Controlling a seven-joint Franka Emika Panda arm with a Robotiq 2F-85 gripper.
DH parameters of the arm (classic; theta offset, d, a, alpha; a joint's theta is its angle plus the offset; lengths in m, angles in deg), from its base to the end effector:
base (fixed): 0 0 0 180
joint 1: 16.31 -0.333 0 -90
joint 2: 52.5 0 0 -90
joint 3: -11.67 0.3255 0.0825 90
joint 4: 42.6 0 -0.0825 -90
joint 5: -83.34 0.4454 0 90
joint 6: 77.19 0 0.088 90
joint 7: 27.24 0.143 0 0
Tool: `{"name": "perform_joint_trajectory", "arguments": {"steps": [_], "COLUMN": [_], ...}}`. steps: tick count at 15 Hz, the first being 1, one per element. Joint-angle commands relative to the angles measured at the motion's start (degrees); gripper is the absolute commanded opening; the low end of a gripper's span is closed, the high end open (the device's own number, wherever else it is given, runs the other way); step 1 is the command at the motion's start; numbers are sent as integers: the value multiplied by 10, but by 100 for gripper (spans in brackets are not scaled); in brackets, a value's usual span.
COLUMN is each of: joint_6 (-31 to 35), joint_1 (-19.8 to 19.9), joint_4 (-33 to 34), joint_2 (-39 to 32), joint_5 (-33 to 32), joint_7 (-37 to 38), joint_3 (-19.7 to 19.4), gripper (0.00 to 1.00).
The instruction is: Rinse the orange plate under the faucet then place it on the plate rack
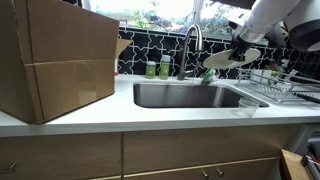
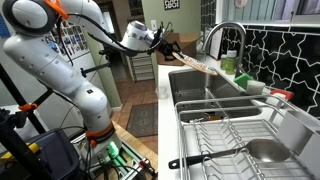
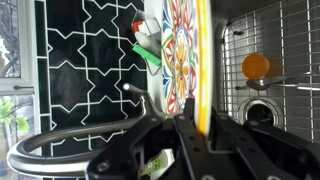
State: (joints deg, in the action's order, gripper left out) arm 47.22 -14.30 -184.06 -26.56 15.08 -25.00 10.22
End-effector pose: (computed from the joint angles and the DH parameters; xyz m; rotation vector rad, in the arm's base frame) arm 0.4923 -0.0934 0.4547 2.0488 0.5837 0.1490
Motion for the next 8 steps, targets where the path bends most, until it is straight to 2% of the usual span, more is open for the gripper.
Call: {"name": "perform_joint_trajectory", "arguments": {"steps": [1,8], "joint_6": [26,46], "joint_1": [-3,-3], "joint_4": [-1,4], "joint_2": [-17,-60], "joint_5": [-48,-113], "joint_7": [15,131], "joint_3": [-4,3], "gripper": [3,3]}}
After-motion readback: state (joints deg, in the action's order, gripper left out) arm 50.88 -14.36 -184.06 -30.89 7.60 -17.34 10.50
